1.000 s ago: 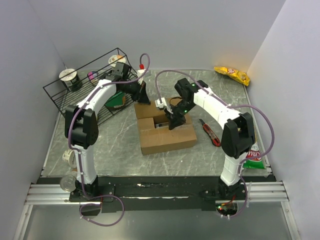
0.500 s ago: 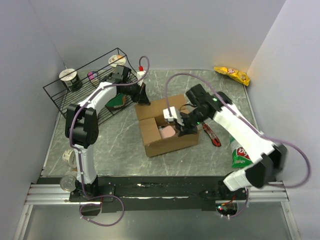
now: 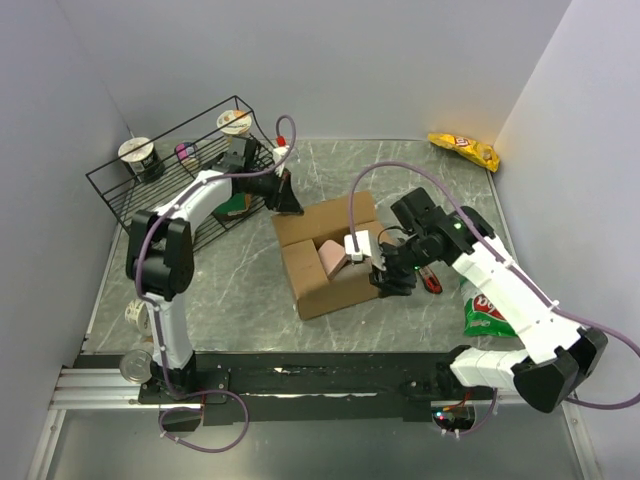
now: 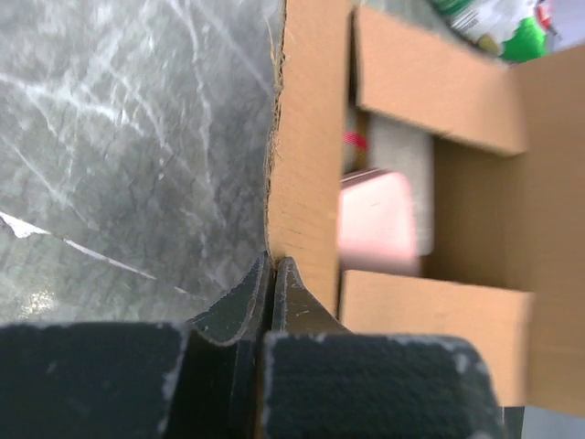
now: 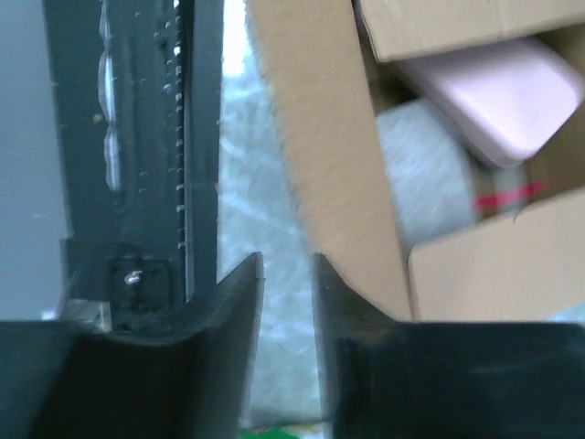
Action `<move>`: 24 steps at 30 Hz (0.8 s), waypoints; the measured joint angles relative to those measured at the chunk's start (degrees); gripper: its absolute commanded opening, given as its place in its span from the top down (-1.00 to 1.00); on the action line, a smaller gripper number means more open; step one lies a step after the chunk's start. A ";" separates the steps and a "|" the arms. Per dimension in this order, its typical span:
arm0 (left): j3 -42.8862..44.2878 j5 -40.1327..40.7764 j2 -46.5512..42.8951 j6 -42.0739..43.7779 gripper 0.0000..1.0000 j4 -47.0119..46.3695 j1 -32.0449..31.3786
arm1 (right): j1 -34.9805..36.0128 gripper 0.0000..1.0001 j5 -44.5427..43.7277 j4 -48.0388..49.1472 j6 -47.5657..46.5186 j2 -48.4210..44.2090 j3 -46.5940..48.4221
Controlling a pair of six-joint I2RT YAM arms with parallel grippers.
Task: Unpack the express box
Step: Open the express box at the center of the board.
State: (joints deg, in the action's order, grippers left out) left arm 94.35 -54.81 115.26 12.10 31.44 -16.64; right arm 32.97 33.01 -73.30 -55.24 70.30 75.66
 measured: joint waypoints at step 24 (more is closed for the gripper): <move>-13.86 -1.16 -11.45 -11.41 0.98 -17.88 0.31 | -6.12 0.17 2.23 39.91 29.20 18.62 2.36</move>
State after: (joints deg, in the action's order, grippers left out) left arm 80.49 -55.96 103.81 0.69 13.56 -16.34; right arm 26.85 35.24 -33.39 -26.04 88.92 78.02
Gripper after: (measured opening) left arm 0.027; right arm 0.401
